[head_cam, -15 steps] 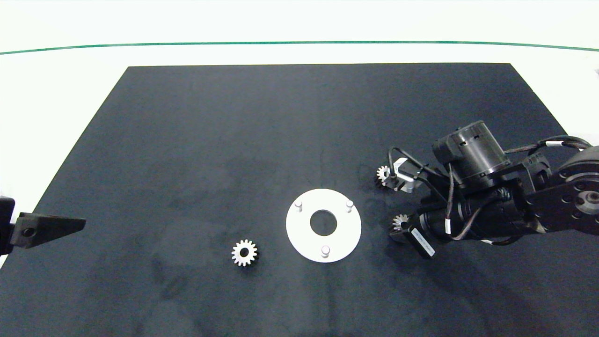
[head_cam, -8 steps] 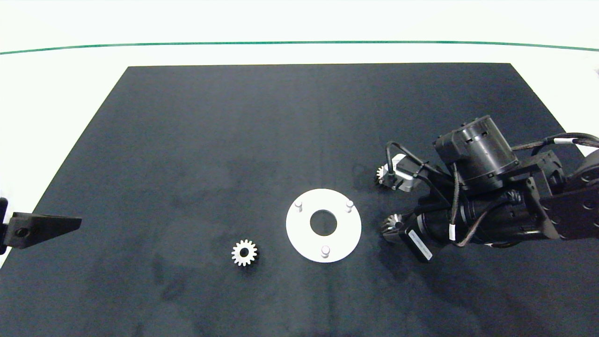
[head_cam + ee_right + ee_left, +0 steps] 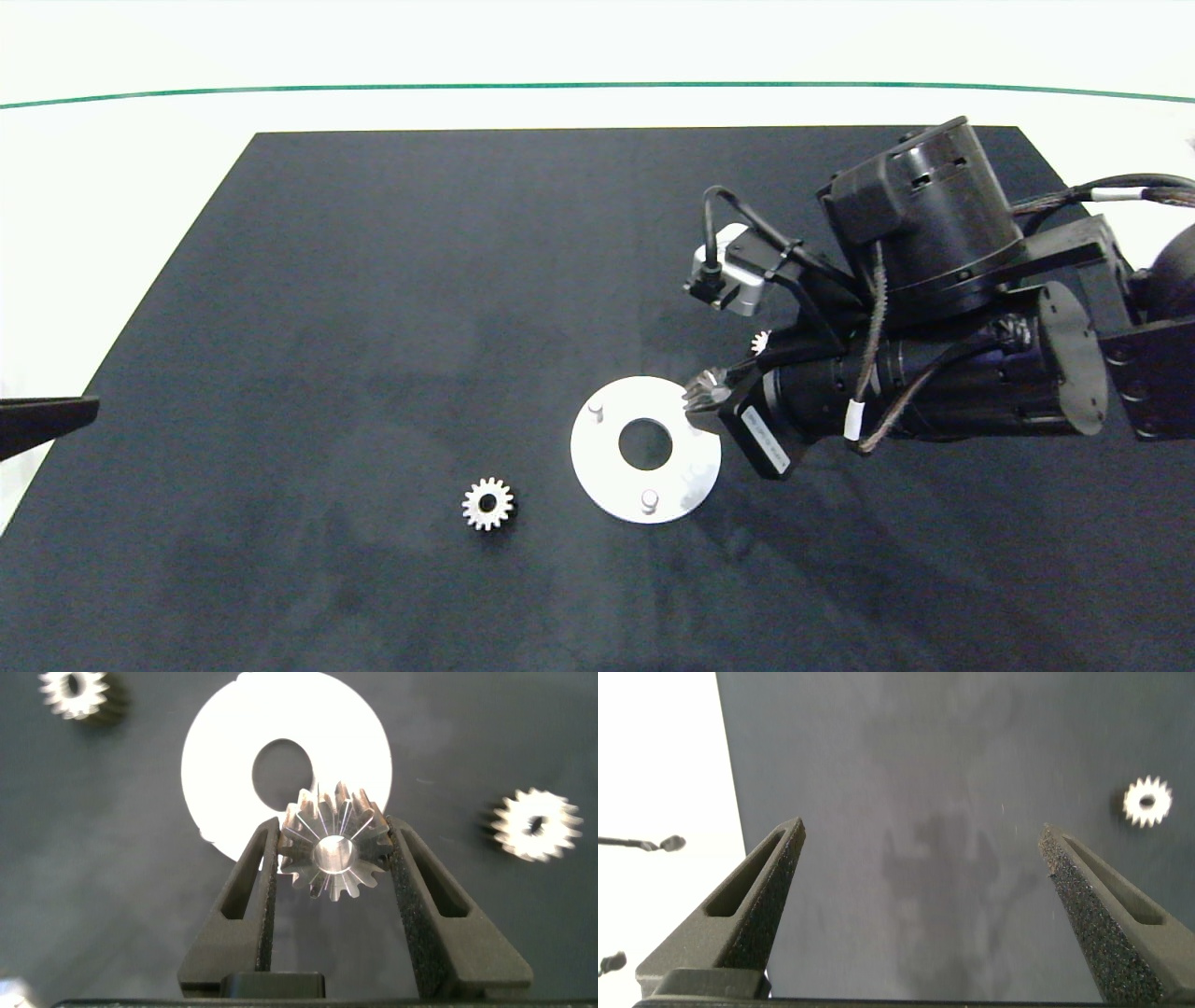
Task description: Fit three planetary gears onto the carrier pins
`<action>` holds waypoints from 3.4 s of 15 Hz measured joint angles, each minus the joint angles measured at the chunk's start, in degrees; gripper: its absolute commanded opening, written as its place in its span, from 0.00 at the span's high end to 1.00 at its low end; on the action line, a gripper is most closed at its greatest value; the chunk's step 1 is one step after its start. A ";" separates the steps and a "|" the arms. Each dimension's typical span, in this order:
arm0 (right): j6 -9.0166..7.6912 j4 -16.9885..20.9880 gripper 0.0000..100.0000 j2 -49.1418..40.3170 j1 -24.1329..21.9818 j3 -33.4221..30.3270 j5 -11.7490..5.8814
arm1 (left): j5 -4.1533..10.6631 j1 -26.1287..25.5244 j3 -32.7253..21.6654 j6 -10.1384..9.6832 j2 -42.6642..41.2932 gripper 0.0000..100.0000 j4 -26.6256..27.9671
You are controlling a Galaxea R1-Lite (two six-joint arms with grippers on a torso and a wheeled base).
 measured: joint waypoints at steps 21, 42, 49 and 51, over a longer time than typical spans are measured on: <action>2.54 5.41 0.84 7.91 7.06 -2.35 -0.11 | -0.02 0.04 0.44 0.16 -2.47 0.00 -1.22; 2.84 3.61 0.84 8.27 6.40 -0.74 -0.23 | -0.02 0.01 0.50 0.28 -2.71 0.00 -1.19; 2.84 3.56 0.84 8.90 6.49 -0.89 -1.30 | -0.02 0.30 0.41 0.28 -2.71 0.00 -1.19; 2.84 3.61 0.84 9.07 6.51 -0.85 -1.72 | -0.02 0.33 0.39 0.26 -2.73 0.00 -1.22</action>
